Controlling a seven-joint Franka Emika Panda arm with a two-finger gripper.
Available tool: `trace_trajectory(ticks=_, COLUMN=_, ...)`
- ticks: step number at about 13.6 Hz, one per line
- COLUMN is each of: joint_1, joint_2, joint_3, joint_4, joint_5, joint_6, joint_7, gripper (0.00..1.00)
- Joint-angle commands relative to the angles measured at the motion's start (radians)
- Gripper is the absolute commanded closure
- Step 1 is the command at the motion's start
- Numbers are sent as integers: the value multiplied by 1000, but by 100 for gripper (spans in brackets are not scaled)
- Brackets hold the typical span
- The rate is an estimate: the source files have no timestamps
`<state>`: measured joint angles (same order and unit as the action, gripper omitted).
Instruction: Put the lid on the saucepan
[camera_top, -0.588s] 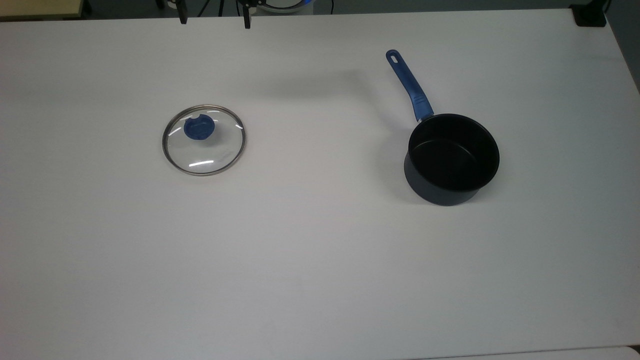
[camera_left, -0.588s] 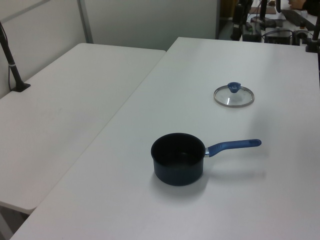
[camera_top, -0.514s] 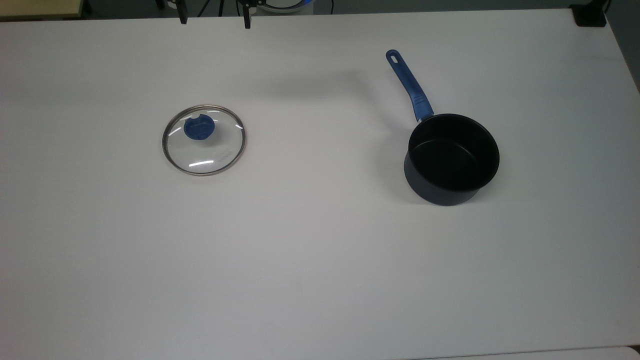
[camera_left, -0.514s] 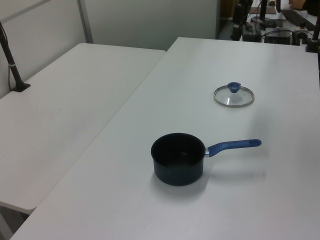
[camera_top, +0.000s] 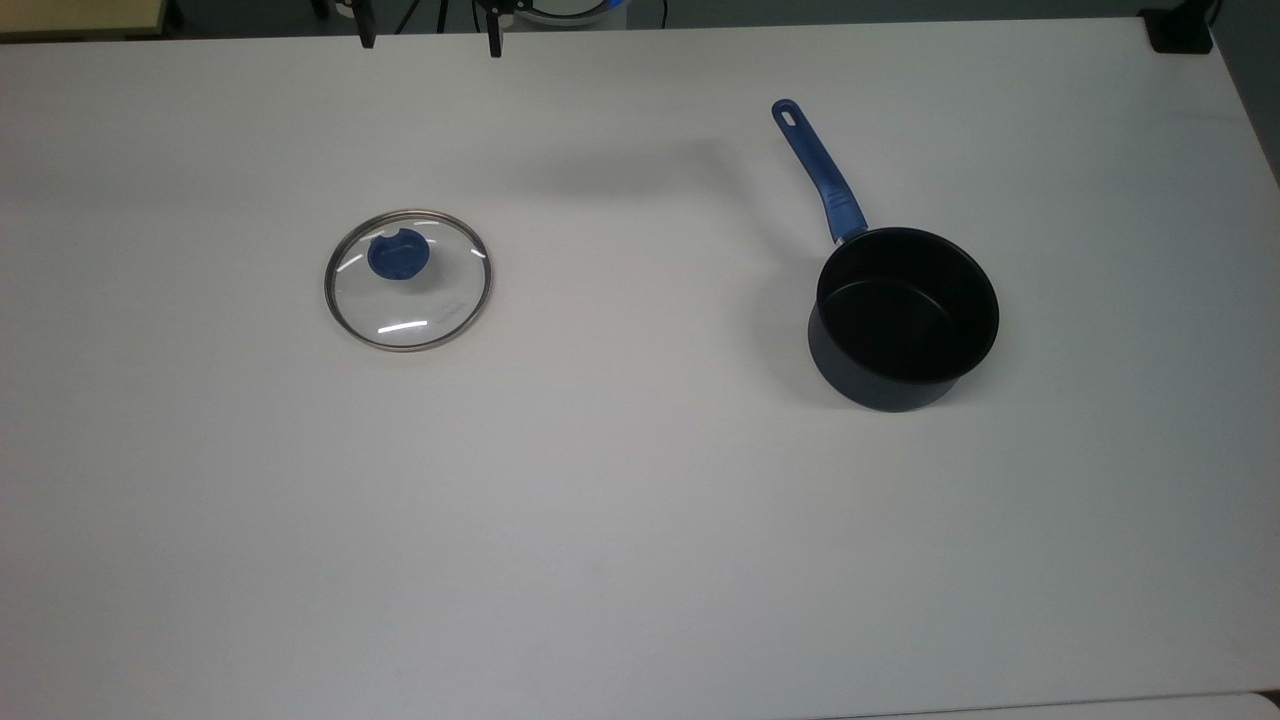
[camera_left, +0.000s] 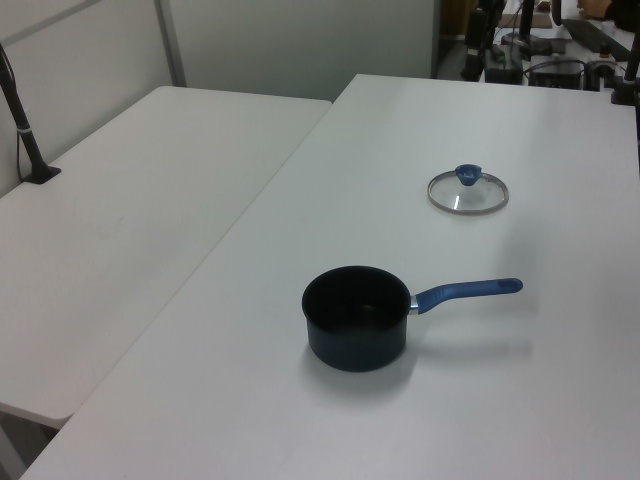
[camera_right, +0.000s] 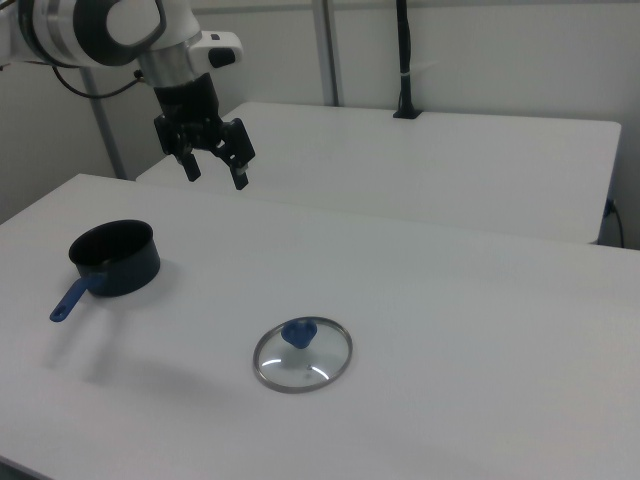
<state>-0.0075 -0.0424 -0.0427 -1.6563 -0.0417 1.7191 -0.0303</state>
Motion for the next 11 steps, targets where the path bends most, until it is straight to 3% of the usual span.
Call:
trace_trajectory(ticks=1, joint_1=21, joint_2=-27, joint_3=-17, joint_4=-26, joint_5=2, joint_6=-16, joint_7=-36, gripper=0)
trace_trajectory(ticks=6, joint_1=4, joint_2=-24, joint_3=-42, joint_4=-83, joint_5=-58, joint_6=-35, joint_7=-482, gripper=0)
trace_trajectory(ticks=9, joint_1=-22, joint_2=-16, joint_3=-42, joint_4=-213, joint_5=-127, joint_6=86, joint_7=-439, gripper=0)
trace_trajectory(ticks=11, joint_1=-43, joint_2=10, joint_3=-48, joint_4=-336, joint_5=-136, joint_6=259, joint_7=-268, gripper=0)
